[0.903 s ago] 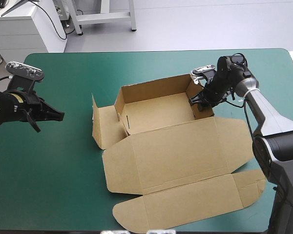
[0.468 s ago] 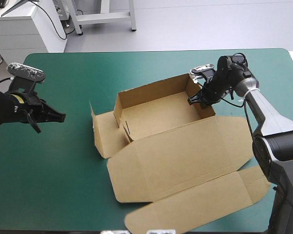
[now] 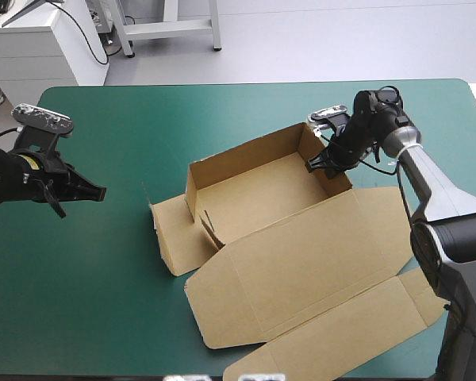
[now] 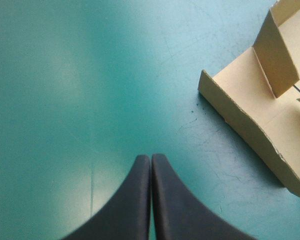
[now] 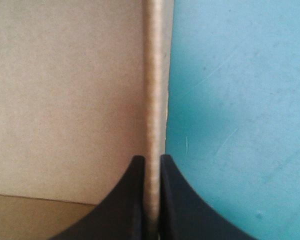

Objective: Fold the box

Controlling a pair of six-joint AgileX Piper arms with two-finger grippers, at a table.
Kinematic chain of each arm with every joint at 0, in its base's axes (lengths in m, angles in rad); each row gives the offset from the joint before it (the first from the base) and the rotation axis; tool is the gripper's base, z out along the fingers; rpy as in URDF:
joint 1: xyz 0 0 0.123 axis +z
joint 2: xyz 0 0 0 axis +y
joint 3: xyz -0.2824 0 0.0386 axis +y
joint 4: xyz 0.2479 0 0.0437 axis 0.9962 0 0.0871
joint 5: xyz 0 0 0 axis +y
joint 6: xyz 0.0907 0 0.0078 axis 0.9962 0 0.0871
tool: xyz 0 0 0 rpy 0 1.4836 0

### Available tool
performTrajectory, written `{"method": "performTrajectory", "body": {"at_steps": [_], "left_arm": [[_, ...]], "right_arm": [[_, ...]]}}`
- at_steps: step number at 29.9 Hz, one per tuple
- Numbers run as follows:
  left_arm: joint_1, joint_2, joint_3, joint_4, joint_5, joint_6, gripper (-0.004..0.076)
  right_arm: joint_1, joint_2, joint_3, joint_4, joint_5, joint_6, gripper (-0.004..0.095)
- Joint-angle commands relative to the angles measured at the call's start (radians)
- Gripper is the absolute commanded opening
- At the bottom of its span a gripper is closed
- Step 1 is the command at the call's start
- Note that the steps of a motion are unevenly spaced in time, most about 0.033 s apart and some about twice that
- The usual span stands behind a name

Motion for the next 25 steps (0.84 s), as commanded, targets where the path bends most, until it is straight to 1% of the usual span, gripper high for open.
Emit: {"method": "performTrajectory", "body": {"at_steps": [1,3,10,15,19,22,23,25], "left_arm": [[0.0,-0.021,-0.032,0.01,-0.039,-0.008,-0.0008],[0.0,-0.021,-0.032,0.029,-0.05,-0.008,-0.0008],[0.0,0.0,-0.025,0.157,-0.059,-0.083,-0.0008],[0.0,0.002,0.046,0.192,-0.127,-0.09,-0.0008],[0.0,0.002,0.145,0.192,-0.251,-0.15,-0.0008],[0.0,0.006,0.225,0.162,-0.382,-0.191,-0.0006],[0.0,0.014,0.251,0.126,-0.433,-0.19,-0.0006],[0.0,0.028,0.278,0.044,-0.502,-0.189,-0.0006]], "right_arm": [[-0.022,-0.122,-0.032,0.051,0.019,-0.008,-0.0016],[-0.035,-0.165,-0.032,0.063,0.019,-0.008,-0.0016],[-0.103,-0.35,-0.032,0.08,0.019,-0.008,-0.0021],[-0.159,-0.459,-0.032,0.086,0.019,-0.008,-0.0021],[-0.211,-0.527,-0.02,0.104,0.019,-0.008,-0.0021],[-0.227,-0.581,0.015,0.104,0.019,-0.011,-0.0021],[-0.227,-0.595,0.027,0.104,0.019,-0.012,-0.0021],[-0.227,-0.614,0.051,0.104,0.019,-0.012,-0.0021]]}}
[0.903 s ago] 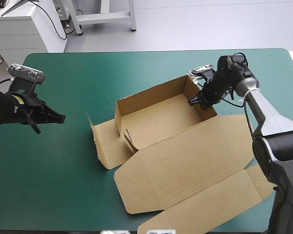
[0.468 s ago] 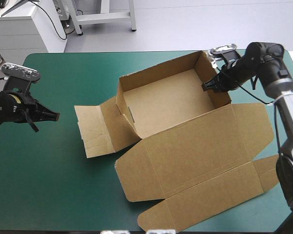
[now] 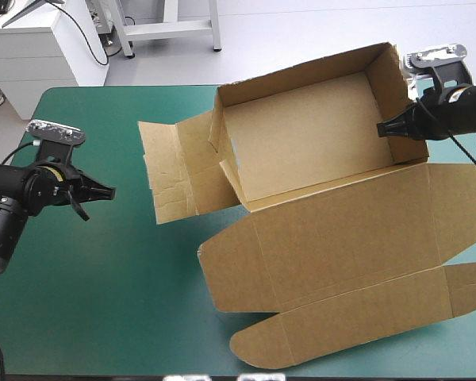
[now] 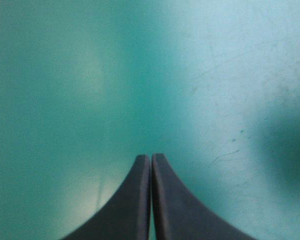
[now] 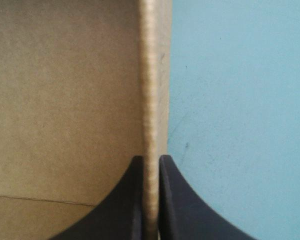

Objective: Fold the box

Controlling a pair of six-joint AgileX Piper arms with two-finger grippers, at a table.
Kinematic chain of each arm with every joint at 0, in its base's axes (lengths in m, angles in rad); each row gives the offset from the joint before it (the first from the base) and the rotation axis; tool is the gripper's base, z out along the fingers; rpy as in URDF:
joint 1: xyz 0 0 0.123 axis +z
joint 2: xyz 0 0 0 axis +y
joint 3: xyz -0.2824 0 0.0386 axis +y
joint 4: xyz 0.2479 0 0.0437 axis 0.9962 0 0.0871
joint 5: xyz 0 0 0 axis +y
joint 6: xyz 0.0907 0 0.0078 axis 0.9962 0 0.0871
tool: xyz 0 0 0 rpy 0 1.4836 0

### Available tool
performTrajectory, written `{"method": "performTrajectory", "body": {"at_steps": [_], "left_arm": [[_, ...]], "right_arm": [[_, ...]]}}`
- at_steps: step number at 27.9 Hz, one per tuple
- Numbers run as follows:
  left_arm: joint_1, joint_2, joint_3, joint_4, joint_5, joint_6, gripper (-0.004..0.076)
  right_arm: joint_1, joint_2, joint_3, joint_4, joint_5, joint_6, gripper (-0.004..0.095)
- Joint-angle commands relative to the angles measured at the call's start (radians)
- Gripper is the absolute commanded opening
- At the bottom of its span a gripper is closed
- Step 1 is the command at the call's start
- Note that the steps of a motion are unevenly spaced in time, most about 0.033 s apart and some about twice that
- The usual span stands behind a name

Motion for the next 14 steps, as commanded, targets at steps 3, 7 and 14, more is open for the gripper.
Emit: {"method": "performTrajectory", "body": {"at_steps": [3,7,14], "left_arm": [[0.0,0.032,0.043,-0.25,-0.227,0.043,-0.0007],[0.0,0.101,0.047,-0.479,-0.249,0.193,-0.0007],[0.0,0.18,0.047,-1.009,-0.171,0.55,-0.0007]], "right_arm": [[-0.008,-0.084,0.032,0.062,-0.003,-0.002,-0.0021],[-0.015,-0.099,0.04,0.077,-0.003,0.002,-0.0021],[-0.015,-0.099,0.042,0.083,-0.016,0.002,-0.0021]]}}
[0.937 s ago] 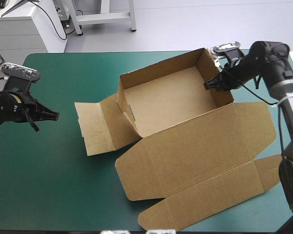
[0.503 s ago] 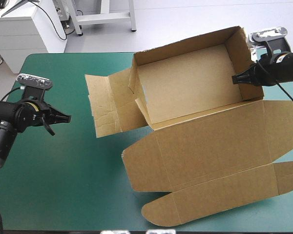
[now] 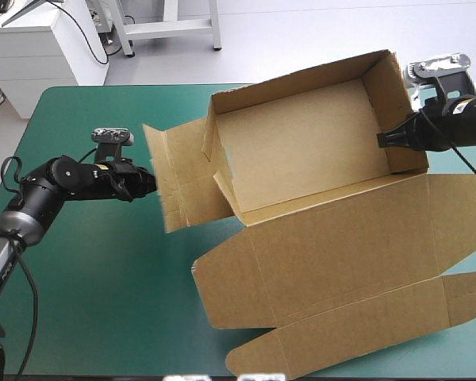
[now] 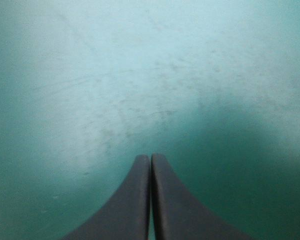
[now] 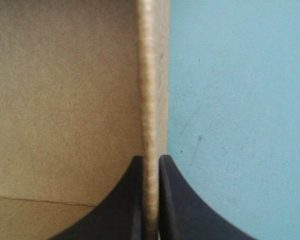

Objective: Fold the box

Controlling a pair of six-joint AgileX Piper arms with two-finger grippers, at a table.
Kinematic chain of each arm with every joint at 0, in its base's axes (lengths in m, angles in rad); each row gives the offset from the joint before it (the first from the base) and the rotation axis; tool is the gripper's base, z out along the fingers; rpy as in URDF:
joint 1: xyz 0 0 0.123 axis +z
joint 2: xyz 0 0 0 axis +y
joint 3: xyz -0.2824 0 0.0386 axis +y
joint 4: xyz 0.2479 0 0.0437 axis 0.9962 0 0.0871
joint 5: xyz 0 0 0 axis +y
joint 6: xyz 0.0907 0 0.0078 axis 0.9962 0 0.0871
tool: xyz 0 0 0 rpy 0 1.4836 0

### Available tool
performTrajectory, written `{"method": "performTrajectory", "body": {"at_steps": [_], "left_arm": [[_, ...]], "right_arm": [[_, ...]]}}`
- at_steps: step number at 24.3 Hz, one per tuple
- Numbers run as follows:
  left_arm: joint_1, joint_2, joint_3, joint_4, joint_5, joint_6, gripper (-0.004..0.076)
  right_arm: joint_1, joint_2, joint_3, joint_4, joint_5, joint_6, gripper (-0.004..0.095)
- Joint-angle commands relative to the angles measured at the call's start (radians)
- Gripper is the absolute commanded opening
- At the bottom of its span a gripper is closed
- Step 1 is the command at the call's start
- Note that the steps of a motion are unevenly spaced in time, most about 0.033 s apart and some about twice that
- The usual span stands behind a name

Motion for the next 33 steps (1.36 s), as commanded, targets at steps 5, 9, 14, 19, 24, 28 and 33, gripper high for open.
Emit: {"method": "performTrajectory", "body": {"at_steps": [5,9,14,19,24,28,33], "left_arm": [[0.0,-0.019,-0.023,-0.602,0.176,0.416,-0.0007],[0.0,-0.019,-0.023,-0.794,0.386,0.554,-0.0008],[0.0,-0.019,-0.029,-0.974,0.514,0.592,-0.0007],[0.0,-0.019,-0.032,-1.084,0.559,0.62,0.0036],[0.0,-0.019,-0.038,-1.118,0.574,0.626,0.0227],[0.0,-0.019,-0.038,-1.145,0.574,0.652,0.0444],[0.0,-0.019,-0.046,-1.168,0.574,0.667,0.0543]], "right_arm": [[-0.008,-0.035,-0.025,0.047,-0.032,0.006,-0.0021],[-0.008,-0.033,-0.025,0.039,-0.051,0.01,-0.0021],[-0.008,-0.033,-0.025,0.036,-0.075,0.031,-0.0019],[-0.008,-0.033,-0.025,0.053,-0.086,0.043,-0.0019],[-0.008,-0.033,-0.025,0.079,-0.118,0.054,-0.0018],[-0.006,-0.033,-0.025,0.087,-0.127,0.062,-0.0017],[-0.006,-0.033,-0.025,0.087,-0.129,0.066,-0.0014]]}}
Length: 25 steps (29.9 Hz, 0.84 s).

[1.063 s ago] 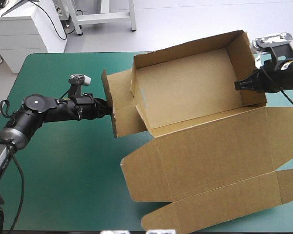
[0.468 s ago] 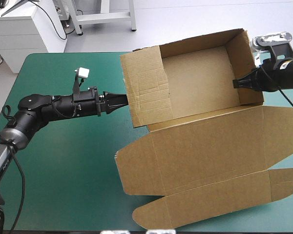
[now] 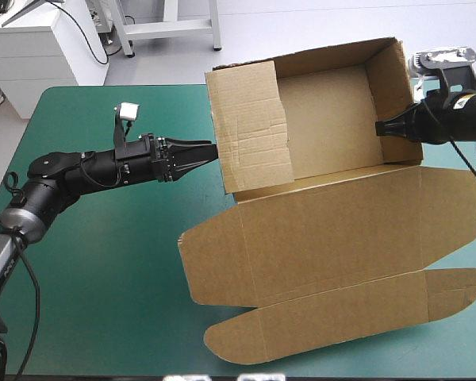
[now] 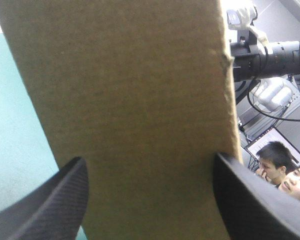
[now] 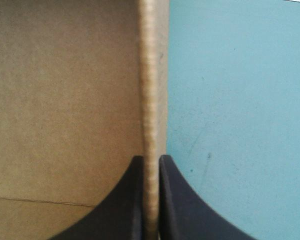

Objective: Fold the box

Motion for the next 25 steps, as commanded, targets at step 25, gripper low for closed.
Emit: {"method": "performTrajectory", "body": {"at_steps": [25], "left_arm": [[-0.004,-0.033,-0.359,0.377,-0.088,-0.333,0.0545]], "right_arm": [[0.214,0.036,-0.025,-0.089,-0.225,0.175,-0.0013]]}}
